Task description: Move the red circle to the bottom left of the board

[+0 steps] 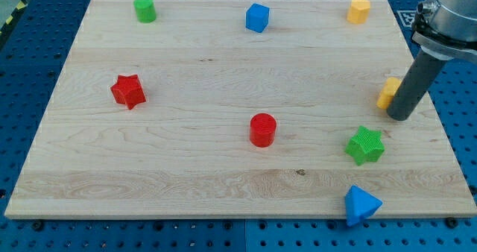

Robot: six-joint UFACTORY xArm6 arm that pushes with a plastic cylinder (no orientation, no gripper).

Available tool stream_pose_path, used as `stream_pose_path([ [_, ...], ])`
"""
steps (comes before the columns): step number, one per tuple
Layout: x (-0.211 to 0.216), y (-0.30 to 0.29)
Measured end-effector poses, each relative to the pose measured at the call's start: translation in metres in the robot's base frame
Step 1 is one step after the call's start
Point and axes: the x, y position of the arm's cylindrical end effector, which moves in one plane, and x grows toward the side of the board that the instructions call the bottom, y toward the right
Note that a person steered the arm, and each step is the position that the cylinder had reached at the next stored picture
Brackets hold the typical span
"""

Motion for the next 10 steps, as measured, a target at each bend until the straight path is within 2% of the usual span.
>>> stream_pose_path([
  [2, -0.016, -0.001],
  [3, -0.017, -0.038],
  [4, -0.02, -0.102],
  [6, -0.02, -0.297],
  [7, -0.006, -0.355],
  [8, 0.03, -0.383],
  [9, 0.024, -0.417],
  [10, -0.01, -0.424],
])
